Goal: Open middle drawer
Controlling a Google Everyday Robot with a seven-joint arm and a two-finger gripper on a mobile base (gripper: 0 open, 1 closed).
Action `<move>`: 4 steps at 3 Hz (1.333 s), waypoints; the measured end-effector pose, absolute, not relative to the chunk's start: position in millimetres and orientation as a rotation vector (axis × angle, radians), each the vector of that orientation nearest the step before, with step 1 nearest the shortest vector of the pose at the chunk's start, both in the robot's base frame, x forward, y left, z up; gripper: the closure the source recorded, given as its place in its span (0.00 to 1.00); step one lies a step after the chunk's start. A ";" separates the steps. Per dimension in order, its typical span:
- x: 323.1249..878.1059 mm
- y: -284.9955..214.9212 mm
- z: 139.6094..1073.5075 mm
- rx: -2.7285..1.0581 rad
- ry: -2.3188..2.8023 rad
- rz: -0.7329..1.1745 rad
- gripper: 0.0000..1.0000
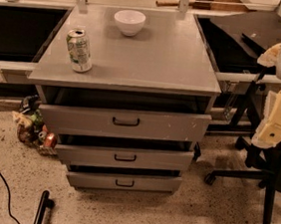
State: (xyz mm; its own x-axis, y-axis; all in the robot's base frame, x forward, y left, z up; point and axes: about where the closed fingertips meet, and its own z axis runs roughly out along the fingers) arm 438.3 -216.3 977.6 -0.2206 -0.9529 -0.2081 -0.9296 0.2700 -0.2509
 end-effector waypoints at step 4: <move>441.5 -169.2 882.9 -1.717 2.039 0.175 0.00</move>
Offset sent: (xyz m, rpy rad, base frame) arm 0.0062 0.0283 -0.0711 0.1189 0.0053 0.1421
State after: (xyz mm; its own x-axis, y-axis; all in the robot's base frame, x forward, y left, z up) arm 441.5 -169.2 882.9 -0.1100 -0.8983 -0.4254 -0.9577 0.2103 -0.1964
